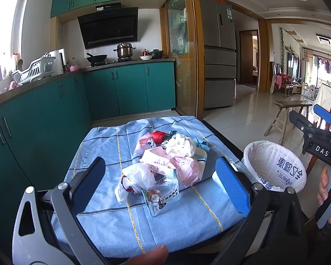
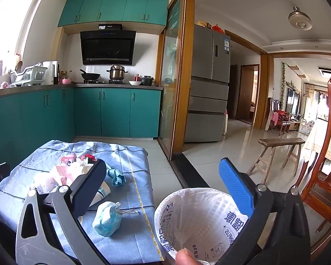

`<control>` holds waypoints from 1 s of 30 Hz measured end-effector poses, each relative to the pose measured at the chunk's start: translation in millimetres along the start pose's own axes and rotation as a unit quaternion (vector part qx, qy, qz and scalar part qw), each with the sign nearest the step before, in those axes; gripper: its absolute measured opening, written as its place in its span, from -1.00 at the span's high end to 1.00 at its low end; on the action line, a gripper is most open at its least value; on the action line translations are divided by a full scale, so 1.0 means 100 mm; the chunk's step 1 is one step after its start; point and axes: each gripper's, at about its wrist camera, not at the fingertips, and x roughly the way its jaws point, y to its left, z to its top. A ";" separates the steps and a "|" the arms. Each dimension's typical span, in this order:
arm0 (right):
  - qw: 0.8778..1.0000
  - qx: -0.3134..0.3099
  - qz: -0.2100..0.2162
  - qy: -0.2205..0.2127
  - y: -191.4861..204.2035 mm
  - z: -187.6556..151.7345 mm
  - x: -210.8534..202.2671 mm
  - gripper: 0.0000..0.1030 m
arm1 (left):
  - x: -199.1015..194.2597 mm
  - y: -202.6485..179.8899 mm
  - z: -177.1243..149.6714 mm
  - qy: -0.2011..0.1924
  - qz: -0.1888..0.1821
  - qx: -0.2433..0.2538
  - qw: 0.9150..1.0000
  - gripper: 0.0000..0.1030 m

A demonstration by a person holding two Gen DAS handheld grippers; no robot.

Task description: Collect trash

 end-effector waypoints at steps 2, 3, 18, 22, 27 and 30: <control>1.000 0.000 0.001 -0.001 0.01 0.00 0.00 -0.94 | 0.00 0.01 0.00 0.000 -0.001 0.000 1.000 -0.93; 1.000 -0.001 0.000 -0.002 0.01 0.00 0.00 -0.94 | 0.00 0.00 0.00 -0.001 -0.001 0.000 1.000 -0.93; 1.000 -0.004 -0.001 -0.001 0.02 -0.03 -0.02 -0.94 | -0.05 -0.01 0.01 -0.002 -0.003 -0.001 1.000 -0.93; 1.000 -0.004 -0.002 0.001 0.01 -0.03 -0.01 -0.94 | -0.04 -0.02 0.01 0.000 -0.003 0.000 1.000 -0.93; 1.000 -0.003 -0.002 0.001 0.00 -0.04 0.00 -0.94 | -0.04 -0.02 0.01 0.001 -0.003 0.001 1.000 -0.93; 1.000 -0.001 -0.002 0.002 -0.02 -0.06 0.01 -0.94 | -0.04 -0.03 0.00 0.002 -0.003 0.002 1.000 -0.93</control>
